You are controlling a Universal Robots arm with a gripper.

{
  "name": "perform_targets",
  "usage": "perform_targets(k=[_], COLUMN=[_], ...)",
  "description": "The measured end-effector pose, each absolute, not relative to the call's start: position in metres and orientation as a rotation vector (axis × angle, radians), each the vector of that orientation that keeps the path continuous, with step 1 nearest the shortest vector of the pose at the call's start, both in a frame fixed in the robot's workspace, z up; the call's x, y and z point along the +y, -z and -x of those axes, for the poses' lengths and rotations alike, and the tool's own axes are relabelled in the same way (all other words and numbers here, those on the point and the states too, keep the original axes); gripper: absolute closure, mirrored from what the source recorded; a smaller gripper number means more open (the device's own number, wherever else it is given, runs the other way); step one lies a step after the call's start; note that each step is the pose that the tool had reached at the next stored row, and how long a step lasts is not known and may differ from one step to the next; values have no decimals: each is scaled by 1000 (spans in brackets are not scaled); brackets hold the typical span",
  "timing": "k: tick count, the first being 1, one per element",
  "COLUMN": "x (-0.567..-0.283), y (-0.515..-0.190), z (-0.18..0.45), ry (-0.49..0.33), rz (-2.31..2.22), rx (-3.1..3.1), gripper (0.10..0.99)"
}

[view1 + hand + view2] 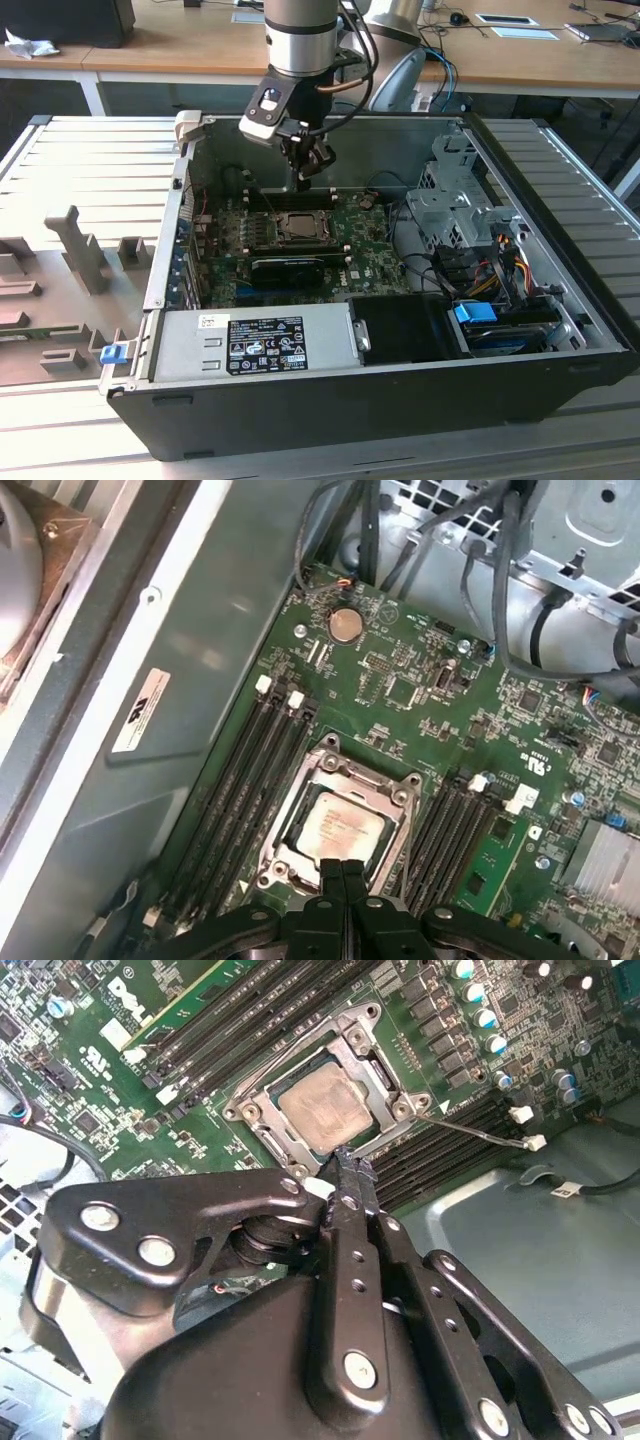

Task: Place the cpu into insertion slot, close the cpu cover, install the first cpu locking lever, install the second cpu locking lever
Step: 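Install the first cpu locking lever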

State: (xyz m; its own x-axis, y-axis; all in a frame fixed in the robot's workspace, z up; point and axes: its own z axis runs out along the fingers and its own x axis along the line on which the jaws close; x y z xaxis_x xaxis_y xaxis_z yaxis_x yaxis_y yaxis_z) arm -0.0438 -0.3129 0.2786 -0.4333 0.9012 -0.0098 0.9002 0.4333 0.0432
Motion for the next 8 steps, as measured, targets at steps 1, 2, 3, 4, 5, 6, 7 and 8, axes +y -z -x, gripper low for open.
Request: perform_targets(k=[1, 2, 3, 4, 5, 6, 7, 8], x=[-313, -313, -313, -313, -313, -313, -313, -313], y=[-279, -279, -279, -279, -279, -279, -279, -279], z=[44, 44, 44, 44, 44, 44, 44, 44], ry=[-49, -49, -49, -50, -50, -50, -51, -51], rz=[-1649, -1635, -1622, -1612, -1595, -1578, -1556, -1531], rx=[2637, 2646, 2654, 2660, 2670, 2681, 2694, 2709], gripper=[980, 980, 980, 980, 980, 980, 980, 980])
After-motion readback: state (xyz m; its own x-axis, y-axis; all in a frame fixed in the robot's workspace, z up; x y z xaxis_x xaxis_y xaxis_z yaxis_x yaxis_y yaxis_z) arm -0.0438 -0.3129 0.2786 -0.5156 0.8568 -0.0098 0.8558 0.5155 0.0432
